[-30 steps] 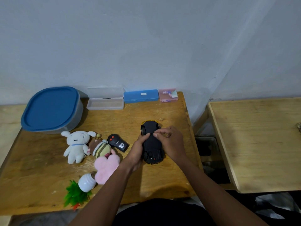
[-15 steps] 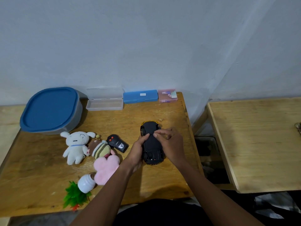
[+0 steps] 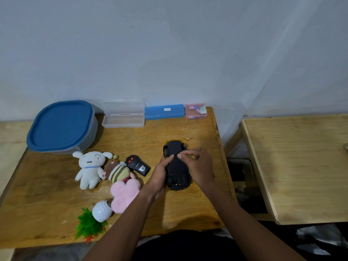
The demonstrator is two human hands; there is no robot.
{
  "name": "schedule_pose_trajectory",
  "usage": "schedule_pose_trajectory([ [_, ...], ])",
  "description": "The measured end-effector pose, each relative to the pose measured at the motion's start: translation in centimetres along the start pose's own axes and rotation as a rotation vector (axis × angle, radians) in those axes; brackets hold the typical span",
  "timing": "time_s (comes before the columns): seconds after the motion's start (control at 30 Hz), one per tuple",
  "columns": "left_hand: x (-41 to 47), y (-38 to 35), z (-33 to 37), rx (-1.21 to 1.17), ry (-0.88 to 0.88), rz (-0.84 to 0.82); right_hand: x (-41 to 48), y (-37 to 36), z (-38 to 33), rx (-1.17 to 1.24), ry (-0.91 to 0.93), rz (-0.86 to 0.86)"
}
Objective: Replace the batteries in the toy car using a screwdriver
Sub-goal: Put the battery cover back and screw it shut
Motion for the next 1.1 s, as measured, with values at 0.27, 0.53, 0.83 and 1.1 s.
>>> schedule_pose_trajectory([
  [0.27,-0.1,-0.1,-0.1,-0.048,0.019,-0.012,0.0,-0.4,0.3,0.057,-0.053,0.061],
  [0.53,-0.5,-0.3,0.5,-0.083,0.007,-0.020,-0.7,-1.0,0.7,0.427,-0.408,-0.049],
  [0.83,-1.0,-0.4,0.3,-0.118,0.045,-0.032,-1.1,-0.8,0.0,0.174,-0.141,0.068],
  [1.1,-1.0,-0.5,0.3,-0.132,0.047,-0.035,-1.5,-0.6,-0.7,-0.129,0.147,0.121],
])
Point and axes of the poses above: each hand's wrist, its own x-axis towards the middle knuckle, its own y-axis out of the back of the hand, z = x × y, the point moved 3 cm from there along x, towards the middle knuckle, and after that the axes turned 4 degrees about x, right-handed, at the moved point
